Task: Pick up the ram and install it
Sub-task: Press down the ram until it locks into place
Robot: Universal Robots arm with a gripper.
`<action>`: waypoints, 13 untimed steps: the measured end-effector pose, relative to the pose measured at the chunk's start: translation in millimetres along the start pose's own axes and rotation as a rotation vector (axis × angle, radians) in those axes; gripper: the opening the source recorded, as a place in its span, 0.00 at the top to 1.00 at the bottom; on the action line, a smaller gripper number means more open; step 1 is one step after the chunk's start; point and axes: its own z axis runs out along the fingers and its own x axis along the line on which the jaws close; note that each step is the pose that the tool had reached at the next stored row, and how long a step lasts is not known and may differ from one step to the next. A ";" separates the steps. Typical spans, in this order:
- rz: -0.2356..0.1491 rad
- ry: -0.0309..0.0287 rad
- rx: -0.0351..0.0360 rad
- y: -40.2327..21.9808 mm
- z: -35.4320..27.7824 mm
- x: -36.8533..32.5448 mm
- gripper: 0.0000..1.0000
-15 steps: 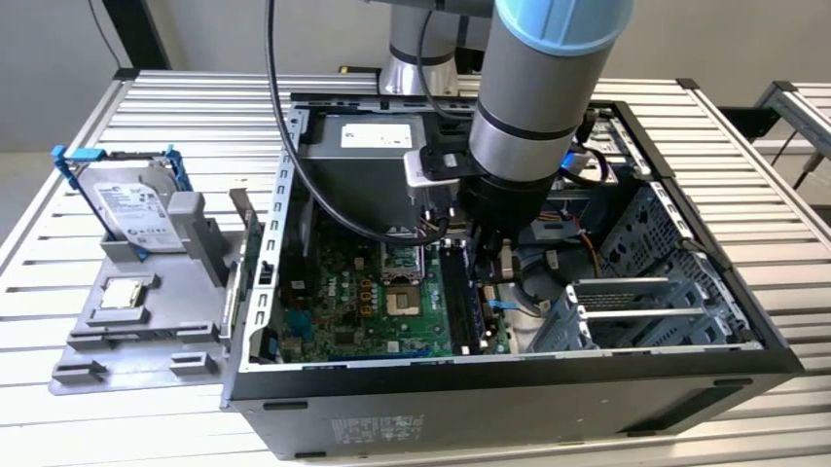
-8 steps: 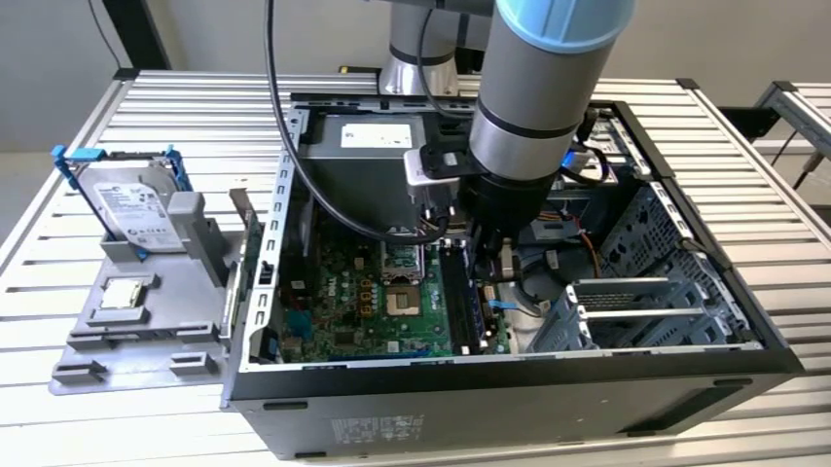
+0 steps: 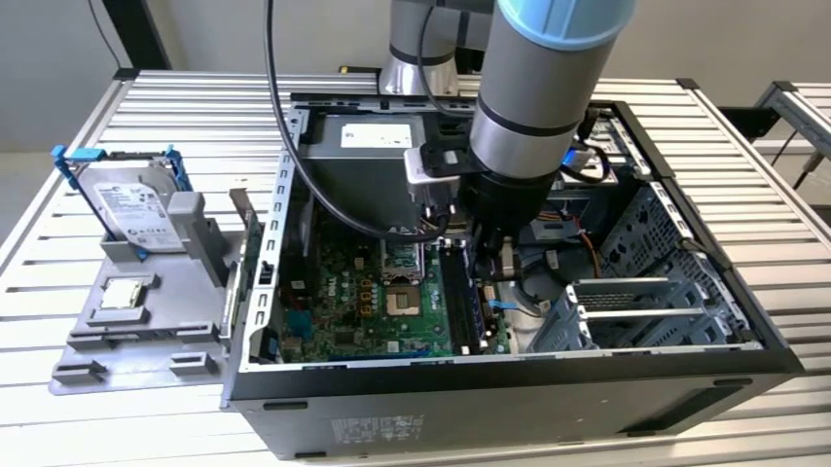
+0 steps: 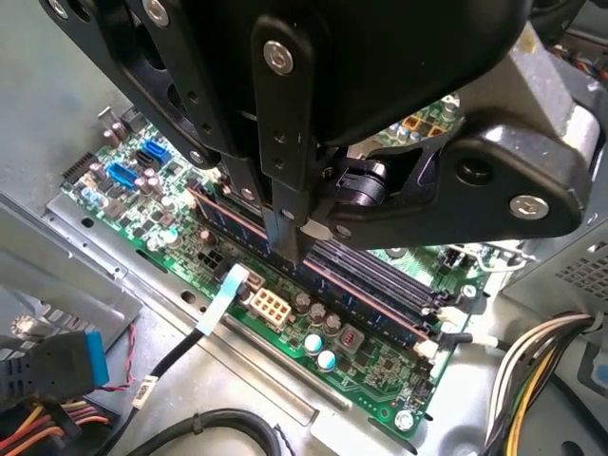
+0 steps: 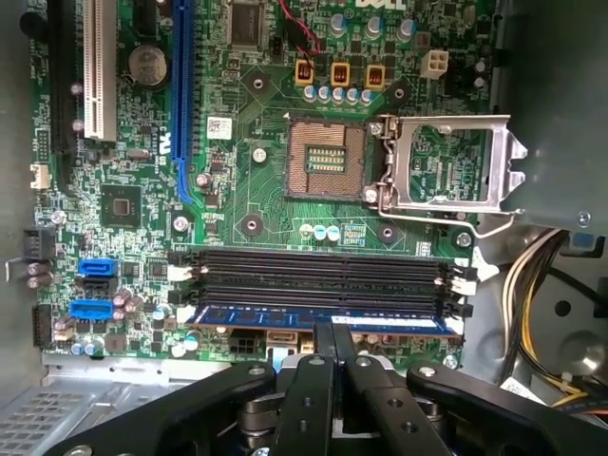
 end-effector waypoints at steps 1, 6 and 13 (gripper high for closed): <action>0.000 -0.0001 0.0000 0.0 -0.2 0.0 1.00; 0.000 -0.0001 0.0000 0.0 -1.3 0.0 1.00; 0.000 0.0002 -0.0012 -0.2 -8.0 -0.1 1.00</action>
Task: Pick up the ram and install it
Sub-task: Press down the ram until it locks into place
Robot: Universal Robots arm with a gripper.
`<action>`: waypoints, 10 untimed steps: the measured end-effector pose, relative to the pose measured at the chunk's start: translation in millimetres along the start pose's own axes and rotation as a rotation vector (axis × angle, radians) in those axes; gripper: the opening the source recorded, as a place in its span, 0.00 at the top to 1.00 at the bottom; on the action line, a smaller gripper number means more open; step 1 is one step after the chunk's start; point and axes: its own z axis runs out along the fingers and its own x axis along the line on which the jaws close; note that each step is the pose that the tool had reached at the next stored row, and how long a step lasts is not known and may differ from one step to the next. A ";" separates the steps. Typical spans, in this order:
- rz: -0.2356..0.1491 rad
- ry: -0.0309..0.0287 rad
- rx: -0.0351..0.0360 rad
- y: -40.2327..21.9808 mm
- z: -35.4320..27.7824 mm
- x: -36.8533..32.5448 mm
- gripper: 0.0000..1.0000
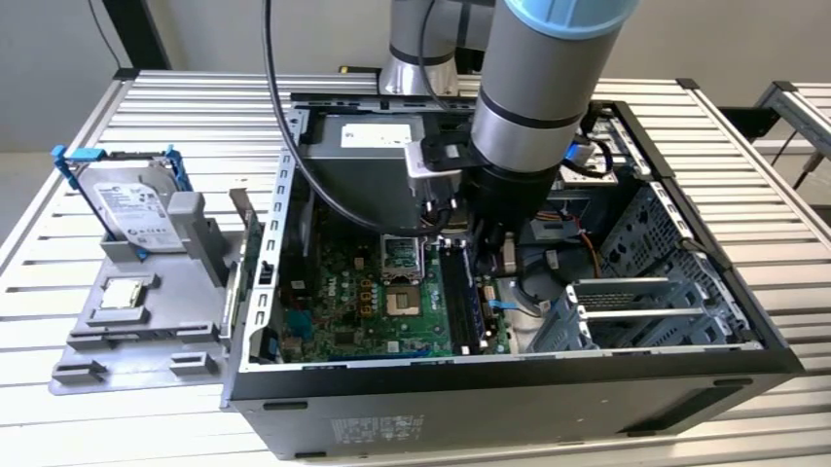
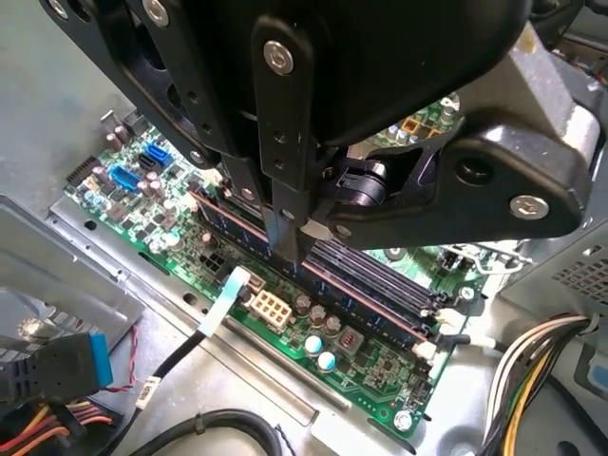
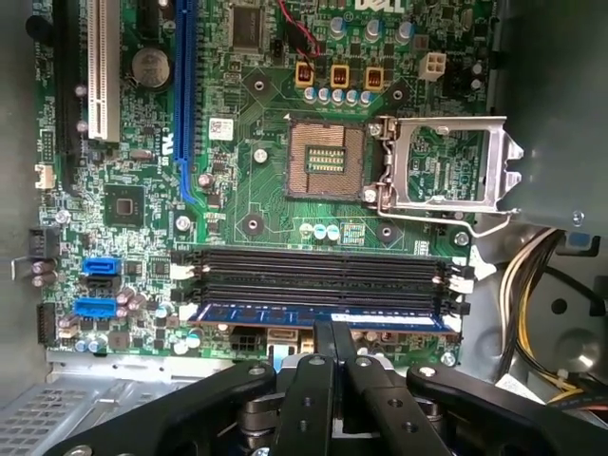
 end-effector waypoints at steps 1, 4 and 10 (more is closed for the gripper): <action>0.000 -0.0003 -0.0001 -0.1 -3.5 -0.1 1.00; 0.000 -0.0003 -0.0003 -0.2 -6.2 -0.2 1.00; 0.000 -0.0004 -0.0002 -0.2 -6.2 -0.2 1.00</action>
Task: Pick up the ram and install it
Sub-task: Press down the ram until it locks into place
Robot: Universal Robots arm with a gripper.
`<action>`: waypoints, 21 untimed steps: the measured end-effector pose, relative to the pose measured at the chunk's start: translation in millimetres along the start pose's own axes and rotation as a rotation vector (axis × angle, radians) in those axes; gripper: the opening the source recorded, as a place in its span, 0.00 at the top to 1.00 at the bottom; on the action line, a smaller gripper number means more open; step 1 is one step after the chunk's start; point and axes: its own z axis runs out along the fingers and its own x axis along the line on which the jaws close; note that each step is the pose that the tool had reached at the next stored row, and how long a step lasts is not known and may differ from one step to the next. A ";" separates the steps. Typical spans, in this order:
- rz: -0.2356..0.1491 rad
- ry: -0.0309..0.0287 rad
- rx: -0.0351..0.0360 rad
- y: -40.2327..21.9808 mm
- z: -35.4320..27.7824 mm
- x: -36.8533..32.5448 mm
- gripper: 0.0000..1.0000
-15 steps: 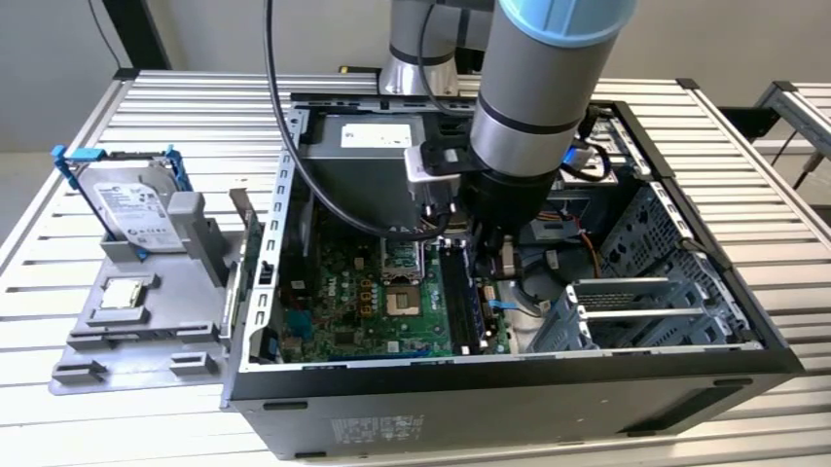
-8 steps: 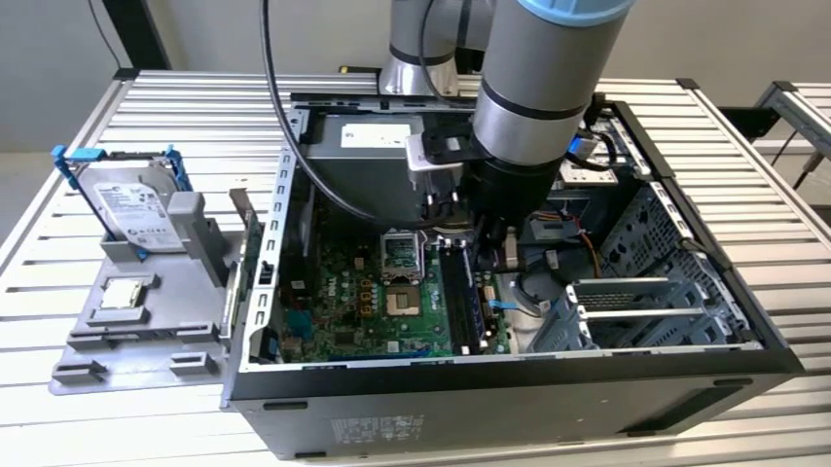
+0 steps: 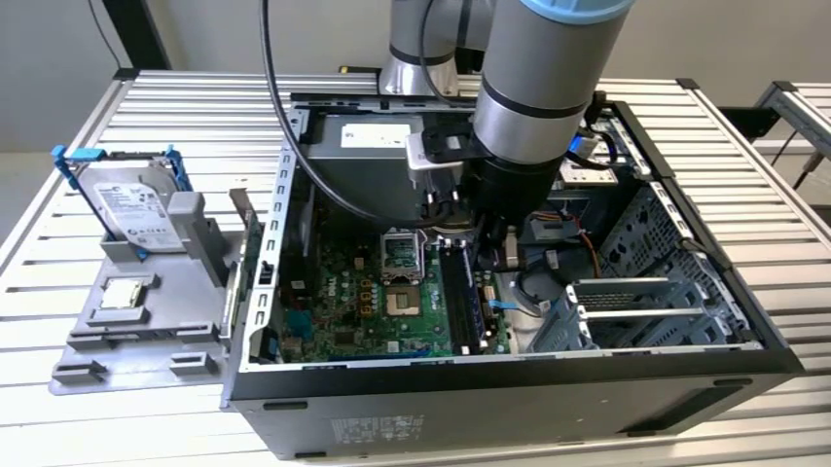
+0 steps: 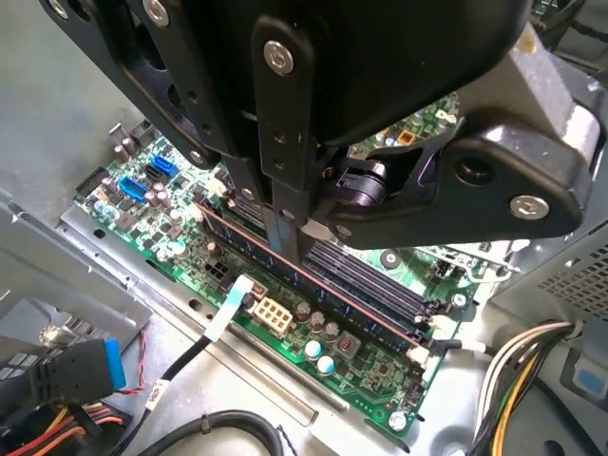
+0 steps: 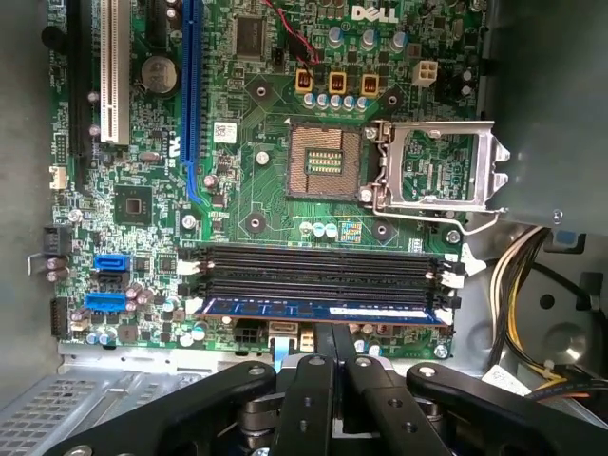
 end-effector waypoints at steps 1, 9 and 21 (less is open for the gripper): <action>0.000 0.0000 0.0000 0.0 0.0 0.0 1.00; 0.000 0.0000 0.0000 0.0 0.0 0.0 1.00; 0.000 -0.0002 0.0001 -0.5 -20.0 -0.4 1.00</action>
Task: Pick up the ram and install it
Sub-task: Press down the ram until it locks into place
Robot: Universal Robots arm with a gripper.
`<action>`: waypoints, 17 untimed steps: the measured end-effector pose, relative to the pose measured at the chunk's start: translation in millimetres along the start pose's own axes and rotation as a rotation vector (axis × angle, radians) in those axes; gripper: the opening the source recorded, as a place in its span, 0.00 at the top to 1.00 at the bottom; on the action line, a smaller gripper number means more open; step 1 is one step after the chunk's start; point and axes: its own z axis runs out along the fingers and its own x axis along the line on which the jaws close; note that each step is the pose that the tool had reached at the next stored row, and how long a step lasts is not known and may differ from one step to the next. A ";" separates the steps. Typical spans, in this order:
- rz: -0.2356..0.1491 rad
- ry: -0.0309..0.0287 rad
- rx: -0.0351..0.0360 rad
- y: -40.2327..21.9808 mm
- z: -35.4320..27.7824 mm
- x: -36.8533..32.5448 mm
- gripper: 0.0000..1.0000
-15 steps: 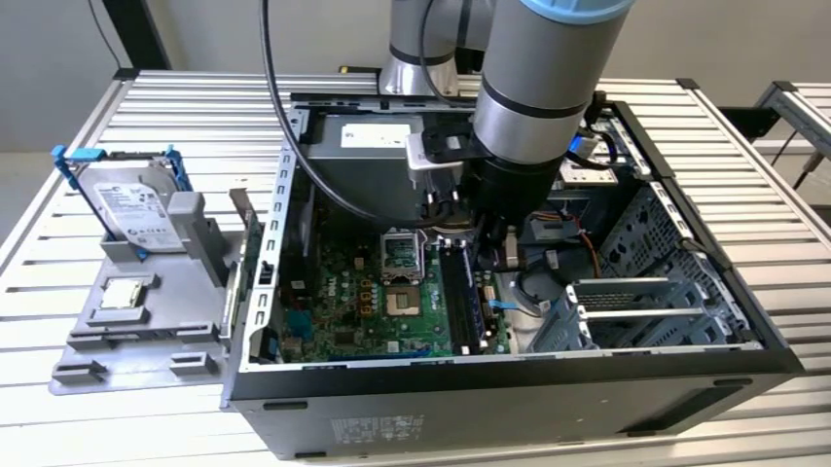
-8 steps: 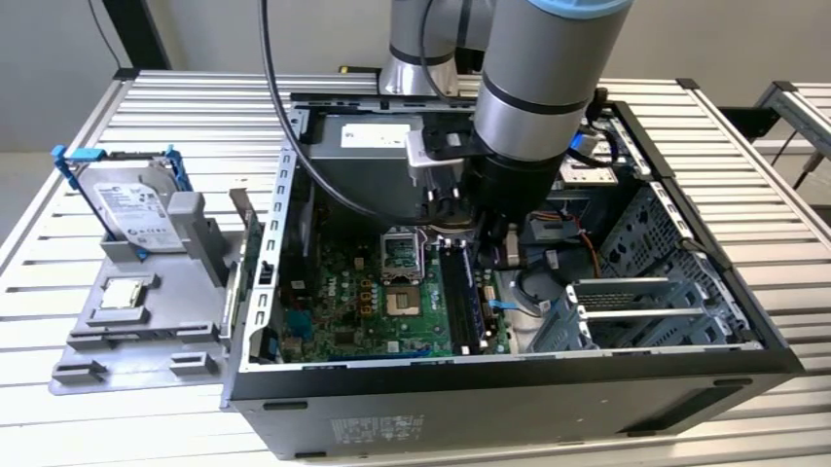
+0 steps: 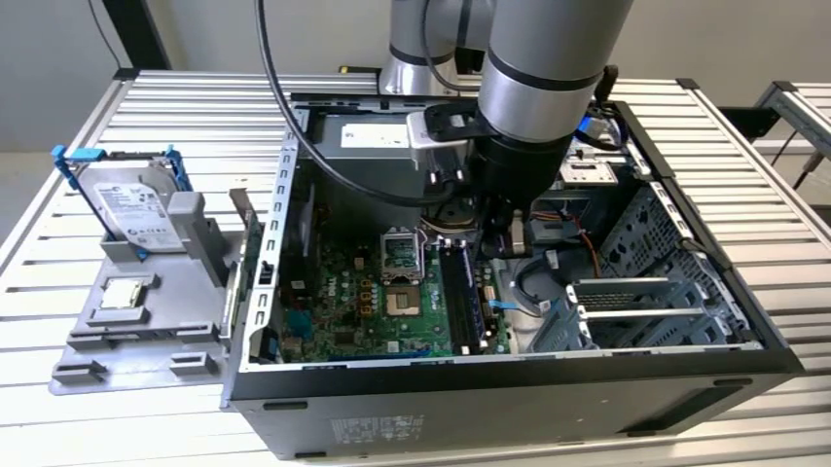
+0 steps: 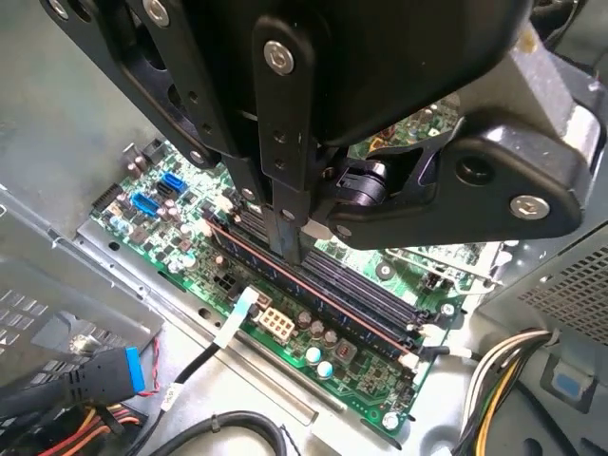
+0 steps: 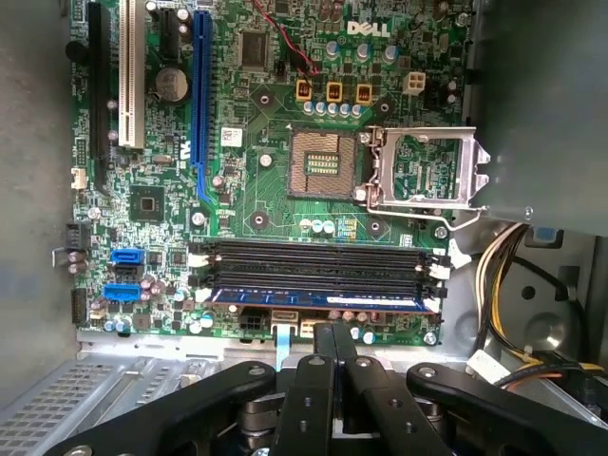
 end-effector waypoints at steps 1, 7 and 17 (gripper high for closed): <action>0.003 0.0002 0.0000 0.2 -0.4 -0.1 1.00; 0.080 -0.0008 -0.0006 7.2 -5.9 -1.9 1.00; 0.432 -0.0059 -0.0034 37.6 -31.6 -12.7 1.00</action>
